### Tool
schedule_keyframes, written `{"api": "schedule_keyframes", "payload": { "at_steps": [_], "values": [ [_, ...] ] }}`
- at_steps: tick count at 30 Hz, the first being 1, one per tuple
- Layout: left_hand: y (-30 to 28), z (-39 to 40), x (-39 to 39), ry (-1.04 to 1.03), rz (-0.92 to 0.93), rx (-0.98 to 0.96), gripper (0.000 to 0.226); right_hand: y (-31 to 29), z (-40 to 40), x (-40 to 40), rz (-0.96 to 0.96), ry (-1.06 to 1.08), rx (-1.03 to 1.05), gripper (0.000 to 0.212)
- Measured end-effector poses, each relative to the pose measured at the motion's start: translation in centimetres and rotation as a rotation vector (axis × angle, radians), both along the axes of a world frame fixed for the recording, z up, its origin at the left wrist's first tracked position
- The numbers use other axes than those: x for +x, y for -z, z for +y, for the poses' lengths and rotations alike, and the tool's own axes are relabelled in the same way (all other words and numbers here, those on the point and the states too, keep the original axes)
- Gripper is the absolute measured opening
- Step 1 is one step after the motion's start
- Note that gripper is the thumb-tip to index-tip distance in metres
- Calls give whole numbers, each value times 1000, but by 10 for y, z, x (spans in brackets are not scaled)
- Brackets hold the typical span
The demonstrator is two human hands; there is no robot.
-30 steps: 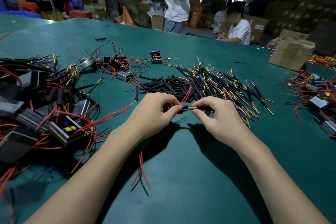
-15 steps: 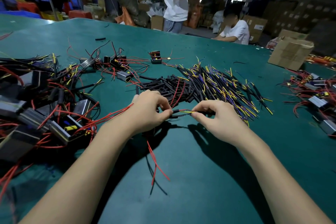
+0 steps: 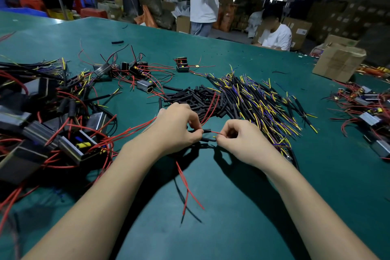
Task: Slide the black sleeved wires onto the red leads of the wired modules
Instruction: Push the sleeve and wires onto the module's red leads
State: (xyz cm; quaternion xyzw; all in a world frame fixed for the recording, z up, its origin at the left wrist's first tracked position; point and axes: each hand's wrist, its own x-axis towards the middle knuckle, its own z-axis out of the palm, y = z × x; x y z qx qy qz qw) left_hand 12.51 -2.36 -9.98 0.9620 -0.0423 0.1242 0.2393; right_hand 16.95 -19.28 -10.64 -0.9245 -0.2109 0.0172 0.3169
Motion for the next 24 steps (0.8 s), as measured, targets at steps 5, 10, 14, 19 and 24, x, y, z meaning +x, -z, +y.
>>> {"api": "schedule_keyframes", "payload": {
  "at_steps": [5,10,14,19,24],
  "values": [
    [2,-4,0,41,-22,-56,5,8,-4,5,-24,-12,17,18],
    [3,-4,0,75,-78,-96,4,1,-19,11,75,-101,249,16],
    [4,-8,-1,111,-138,-69,8,-2,-22,10,9,-124,227,21],
    [5,-8,-1,175,-225,-31,14,-5,-20,6,-121,-101,185,20],
    [5,-7,0,198,-293,100,16,-7,-18,2,-222,-104,60,12]
  ]
}}
